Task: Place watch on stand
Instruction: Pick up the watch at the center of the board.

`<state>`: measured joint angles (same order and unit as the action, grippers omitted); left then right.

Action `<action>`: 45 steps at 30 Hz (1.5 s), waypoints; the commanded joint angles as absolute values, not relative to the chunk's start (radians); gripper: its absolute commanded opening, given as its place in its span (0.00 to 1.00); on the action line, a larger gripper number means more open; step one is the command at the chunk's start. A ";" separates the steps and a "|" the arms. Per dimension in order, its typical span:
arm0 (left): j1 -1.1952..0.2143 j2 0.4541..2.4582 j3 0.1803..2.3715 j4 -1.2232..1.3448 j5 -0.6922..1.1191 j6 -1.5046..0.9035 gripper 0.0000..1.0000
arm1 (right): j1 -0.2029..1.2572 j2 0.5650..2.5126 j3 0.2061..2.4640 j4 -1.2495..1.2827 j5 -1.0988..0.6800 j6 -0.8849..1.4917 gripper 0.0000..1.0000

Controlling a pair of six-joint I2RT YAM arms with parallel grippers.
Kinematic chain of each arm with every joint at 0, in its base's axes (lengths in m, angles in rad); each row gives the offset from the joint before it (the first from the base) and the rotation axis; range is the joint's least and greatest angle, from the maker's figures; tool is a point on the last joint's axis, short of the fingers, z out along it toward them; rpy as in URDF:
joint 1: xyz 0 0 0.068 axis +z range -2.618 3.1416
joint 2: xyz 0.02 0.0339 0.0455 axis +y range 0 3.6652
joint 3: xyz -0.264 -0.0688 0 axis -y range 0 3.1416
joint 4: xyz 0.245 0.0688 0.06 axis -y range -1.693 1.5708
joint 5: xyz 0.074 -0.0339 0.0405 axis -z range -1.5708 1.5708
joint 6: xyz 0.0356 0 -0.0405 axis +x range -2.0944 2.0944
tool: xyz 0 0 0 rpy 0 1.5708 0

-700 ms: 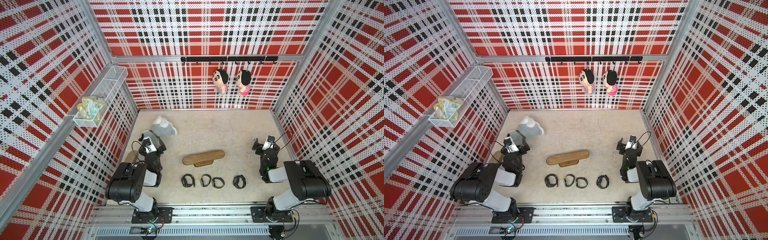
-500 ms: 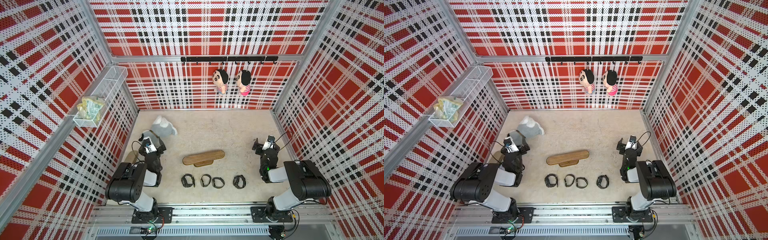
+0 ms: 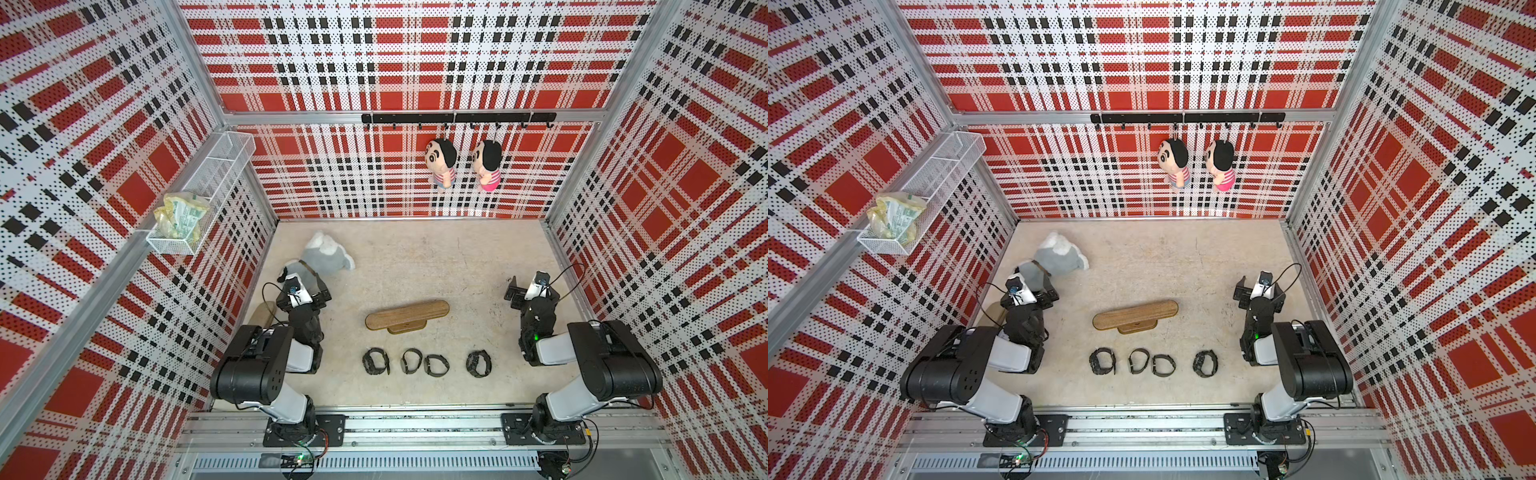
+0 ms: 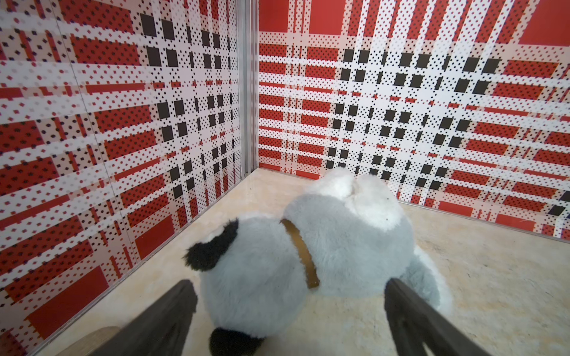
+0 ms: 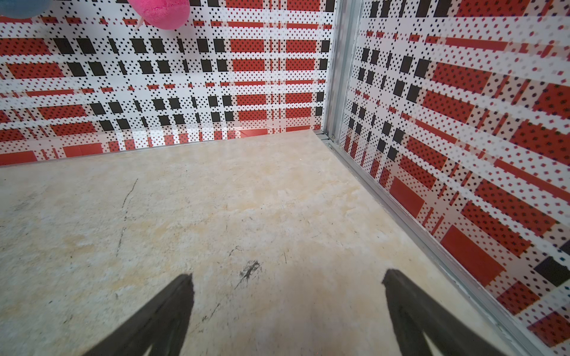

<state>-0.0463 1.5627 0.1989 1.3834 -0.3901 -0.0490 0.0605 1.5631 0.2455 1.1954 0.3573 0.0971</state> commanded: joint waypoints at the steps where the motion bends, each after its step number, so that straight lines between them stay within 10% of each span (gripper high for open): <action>1: -0.060 1.524 0.190 1.396 -0.449 -0.060 0.98 | 0.093 1.545 0.167 1.380 0.369 0.058 1.00; 6: -0.193 1.367 0.232 1.240 -0.624 0.061 0.98 | 0.207 1.378 0.047 1.554 0.703 0.005 1.00; 10: -0.323 1.199 0.252 1.157 -0.763 0.101 0.98 | 0.161 0.950 0.339 0.774 0.653 0.201 1.00; 12: -0.363 1.092 0.297 0.976 -0.775 0.069 0.98 | 0.108 0.925 0.462 0.774 0.653 0.201 1.00; 13: -0.376 1.040 0.323 0.879 -0.775 0.037 0.98 | 0.097 0.924 0.518 0.131 0.454 0.415 1.00; 16: -0.413 0.888 0.398 0.588 -0.720 -0.046 0.98 | 0.100 0.932 0.651 0.131 0.454 0.415 1.00; 18: -0.440 0.806 0.438 0.427 -0.658 -0.089 0.98 | 0.101 0.950 0.736 -0.309 0.171 0.458 0.96; 31: -0.649 0.839 0.628 -0.118 -0.335 -0.320 0.98 | 0.428 0.878 0.681 -0.309 0.171 0.458 0.96; 33: -0.681 0.866 0.639 -0.137 -0.336 -0.378 0.98 | 0.518 0.874 0.654 -0.743 -0.195 0.830 0.62; 45: -0.819 0.941 0.664 -0.147 -0.346 -0.469 0.98 | 0.752 0.931 0.551 -0.735 -0.101 0.993 0.53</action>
<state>-0.7979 0.9279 0.6411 -0.1314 -0.3401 -0.4461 0.7444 0.9279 0.5503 -0.7170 -0.1223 0.9230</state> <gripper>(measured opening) 0.982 0.548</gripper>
